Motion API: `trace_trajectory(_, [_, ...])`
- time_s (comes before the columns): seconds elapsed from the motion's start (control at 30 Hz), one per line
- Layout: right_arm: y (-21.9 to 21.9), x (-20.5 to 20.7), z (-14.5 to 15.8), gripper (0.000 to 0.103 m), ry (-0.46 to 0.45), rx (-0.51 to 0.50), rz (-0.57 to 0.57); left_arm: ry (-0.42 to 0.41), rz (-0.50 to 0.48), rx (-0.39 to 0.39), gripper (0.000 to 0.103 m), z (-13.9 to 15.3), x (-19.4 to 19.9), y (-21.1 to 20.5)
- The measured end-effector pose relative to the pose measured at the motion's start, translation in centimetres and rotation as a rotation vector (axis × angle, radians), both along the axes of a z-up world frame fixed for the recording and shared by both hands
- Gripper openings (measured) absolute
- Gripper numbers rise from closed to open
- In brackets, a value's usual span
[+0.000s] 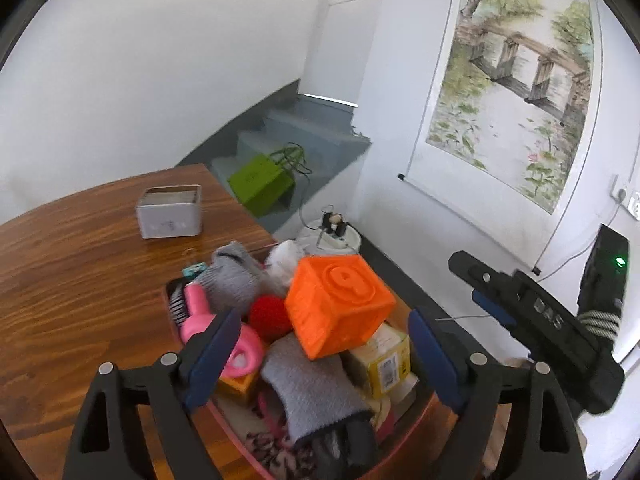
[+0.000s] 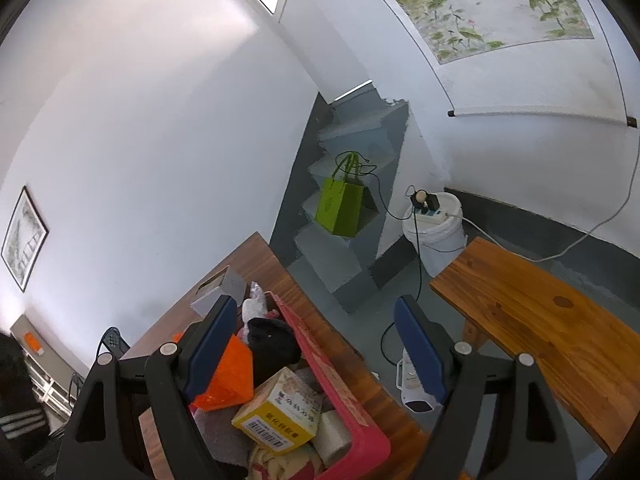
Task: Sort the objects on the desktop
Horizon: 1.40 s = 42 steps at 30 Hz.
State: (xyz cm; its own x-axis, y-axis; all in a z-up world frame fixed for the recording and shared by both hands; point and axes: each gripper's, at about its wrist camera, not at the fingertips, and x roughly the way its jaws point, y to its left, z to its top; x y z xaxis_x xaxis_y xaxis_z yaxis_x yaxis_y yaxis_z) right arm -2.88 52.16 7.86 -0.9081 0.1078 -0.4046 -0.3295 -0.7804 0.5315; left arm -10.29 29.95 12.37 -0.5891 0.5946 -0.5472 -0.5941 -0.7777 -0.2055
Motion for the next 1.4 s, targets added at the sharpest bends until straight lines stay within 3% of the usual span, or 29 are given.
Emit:
trace_trajectory(0.1, [0.5,0.0,-0.3,0.084,-0.01,-0.007,-0.018,0.06,0.083,-0.029,0.088,-0.1,2.3,-1.8])
trace_trajectory(0.17, [0.7,-0.2,-0.5,0.084,-0.022,-0.013,-0.025,0.074,0.132,-0.045,0.103,-0.6,3.7,-3.0])
trace_trajectory(0.43, [-1.3,-0.1,-2.3,0.084,-0.135,0.074,-0.023,0.052,0.288,-0.082,0.103,-3.7,8.0,-7.3])
trace_trajectory(0.6, [-5.6,4.5,-2.4,0.084,-0.161,0.186,0.093,0.022,0.274,-0.088,0.103,-4.2,9.4,-7.3])
trace_trajectory(0.8, [-10.5,9.4,-0.8,0.087,-0.23,0.441,0.378,0.016,0.23,-0.099,0.103,-3.9,11.1,-6.3])
trace_trajectory(0.9, [-12.0,11.2,-0.8,0.087,-0.277,0.528,0.412,0.013,0.209,-0.101,0.103,-3.7,11.8,-5.8])
trace_trajectory(1.0, [-12.1,12.4,-1.1,0.087,-0.282,0.526,0.425,0.021,0.207,-0.099,0.103,-3.1,12.3,-5.3])
trace_trajectory(1.13, [-11.5,12.7,-1.8,0.087,-0.291,0.515,0.389,0.05,0.191,-0.152,0.103,-2.8,12.8,-4.2])
trace_trajectory(1.4, [-9.0,12.1,-3.1,0.087,-0.304,0.366,0.321,0.119,0.171,-0.19,0.103,-2.4,13.7,-3.2])
